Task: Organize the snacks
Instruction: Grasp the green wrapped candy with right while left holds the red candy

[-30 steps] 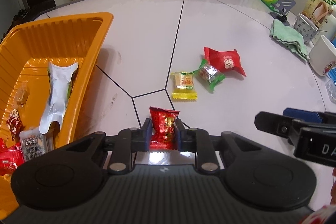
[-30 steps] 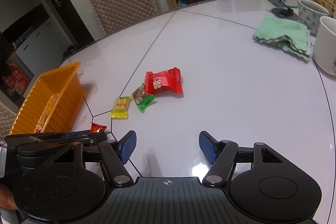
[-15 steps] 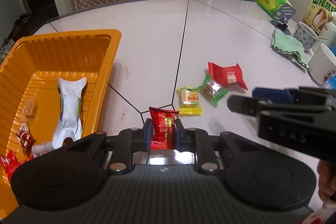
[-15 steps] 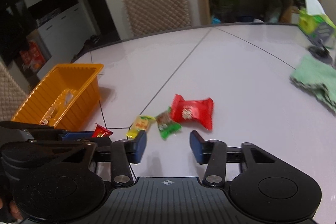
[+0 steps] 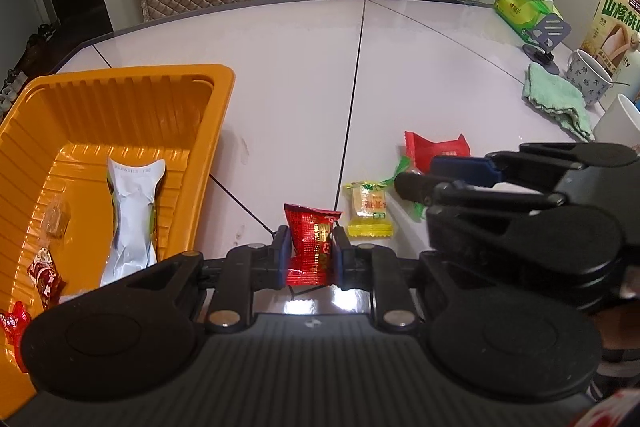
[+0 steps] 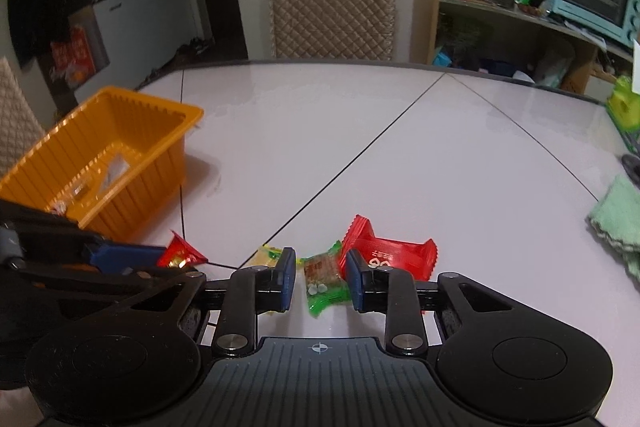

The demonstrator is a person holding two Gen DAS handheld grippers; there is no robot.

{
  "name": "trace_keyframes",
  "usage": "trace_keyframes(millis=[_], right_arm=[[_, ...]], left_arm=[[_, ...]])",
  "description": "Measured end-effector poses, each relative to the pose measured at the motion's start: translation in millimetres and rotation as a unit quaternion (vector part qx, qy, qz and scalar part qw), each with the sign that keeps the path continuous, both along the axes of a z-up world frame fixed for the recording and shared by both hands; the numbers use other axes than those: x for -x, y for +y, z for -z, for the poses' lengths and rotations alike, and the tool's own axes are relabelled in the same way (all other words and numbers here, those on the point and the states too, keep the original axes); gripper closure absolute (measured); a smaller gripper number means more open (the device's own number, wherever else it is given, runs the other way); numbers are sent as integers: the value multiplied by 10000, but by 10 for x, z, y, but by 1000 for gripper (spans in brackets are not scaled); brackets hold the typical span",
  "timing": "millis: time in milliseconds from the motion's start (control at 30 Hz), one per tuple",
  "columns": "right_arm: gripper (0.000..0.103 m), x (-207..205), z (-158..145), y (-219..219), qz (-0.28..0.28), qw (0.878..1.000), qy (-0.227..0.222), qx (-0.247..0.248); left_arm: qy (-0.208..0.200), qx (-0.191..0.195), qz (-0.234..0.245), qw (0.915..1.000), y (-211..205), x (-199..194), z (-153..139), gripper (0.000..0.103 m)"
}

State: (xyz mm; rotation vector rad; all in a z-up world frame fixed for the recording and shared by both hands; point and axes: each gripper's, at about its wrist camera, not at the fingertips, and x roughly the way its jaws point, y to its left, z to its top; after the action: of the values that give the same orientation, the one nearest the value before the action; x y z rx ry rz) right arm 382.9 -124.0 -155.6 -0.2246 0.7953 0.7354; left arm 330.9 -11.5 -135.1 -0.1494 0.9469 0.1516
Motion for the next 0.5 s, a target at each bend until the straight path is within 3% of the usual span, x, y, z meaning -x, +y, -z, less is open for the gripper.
trace_keyframes(millis=[100,500], right_arm=[[79,17,78,57,-137,9997,-68,197],[79,-3,154,98,-193,9992,-62,336]], left_arm=[[1,33,-2,10000,10,0,5,84],[17,53,-20,10000,18,-33,18,84]])
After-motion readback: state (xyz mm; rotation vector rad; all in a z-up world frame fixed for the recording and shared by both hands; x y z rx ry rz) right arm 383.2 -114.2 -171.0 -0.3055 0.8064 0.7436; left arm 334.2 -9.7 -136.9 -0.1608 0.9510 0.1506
